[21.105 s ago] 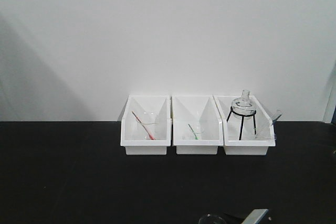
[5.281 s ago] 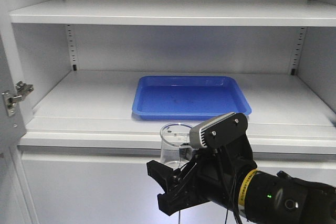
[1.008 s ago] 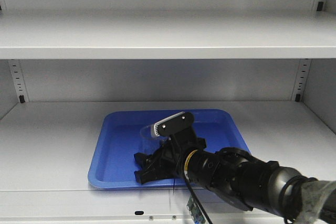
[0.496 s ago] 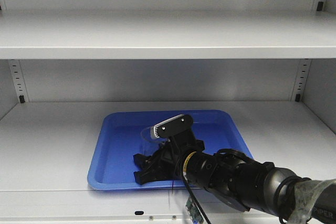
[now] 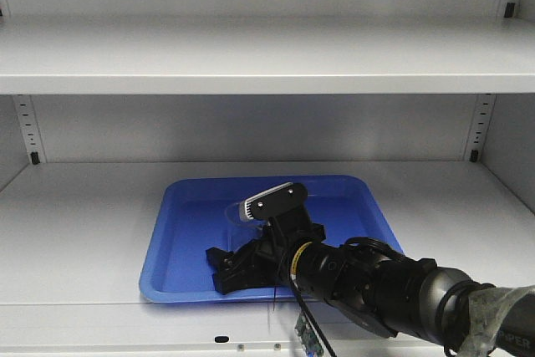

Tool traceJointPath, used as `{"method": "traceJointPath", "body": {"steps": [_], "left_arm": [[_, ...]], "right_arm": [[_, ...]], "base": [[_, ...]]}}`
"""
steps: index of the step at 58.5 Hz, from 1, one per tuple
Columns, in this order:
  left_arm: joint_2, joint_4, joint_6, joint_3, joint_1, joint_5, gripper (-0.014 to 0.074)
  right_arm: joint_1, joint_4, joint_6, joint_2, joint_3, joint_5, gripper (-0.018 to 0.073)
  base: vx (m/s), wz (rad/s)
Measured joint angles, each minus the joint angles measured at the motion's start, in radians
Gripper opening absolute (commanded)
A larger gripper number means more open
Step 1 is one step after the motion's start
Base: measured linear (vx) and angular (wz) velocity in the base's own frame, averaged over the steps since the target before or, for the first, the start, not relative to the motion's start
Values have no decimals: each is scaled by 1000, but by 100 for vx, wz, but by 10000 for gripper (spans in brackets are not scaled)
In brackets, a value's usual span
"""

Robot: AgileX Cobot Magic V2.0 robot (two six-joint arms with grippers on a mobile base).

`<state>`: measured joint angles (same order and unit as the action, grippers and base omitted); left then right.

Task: Pick beaker and place in left cabinet
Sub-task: 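Lower the beaker onto the blue tray and open the right gripper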

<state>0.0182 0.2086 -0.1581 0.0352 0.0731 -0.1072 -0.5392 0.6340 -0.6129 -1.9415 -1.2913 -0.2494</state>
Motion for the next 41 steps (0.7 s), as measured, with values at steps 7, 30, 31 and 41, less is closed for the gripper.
{"method": "traceJointPath", "body": {"steps": [7, 30, 31, 41], "left_arm": [[0, 0, 0, 0, 0, 0, -6], [0, 0, 0, 0, 0, 0, -6], [0, 0, 0, 0, 0, 0, -6], [0, 0, 0, 0, 0, 0, -6]], "right_arm": [[0, 0, -3, 13, 0, 15, 666], [0, 0, -40, 76, 1, 74, 634], [0, 0, -43, 79, 1, 75, 633], [0, 0, -53, 91, 1, 81, 620]], "base": [[0, 0], [0, 0], [0, 0], [0, 0]]}}
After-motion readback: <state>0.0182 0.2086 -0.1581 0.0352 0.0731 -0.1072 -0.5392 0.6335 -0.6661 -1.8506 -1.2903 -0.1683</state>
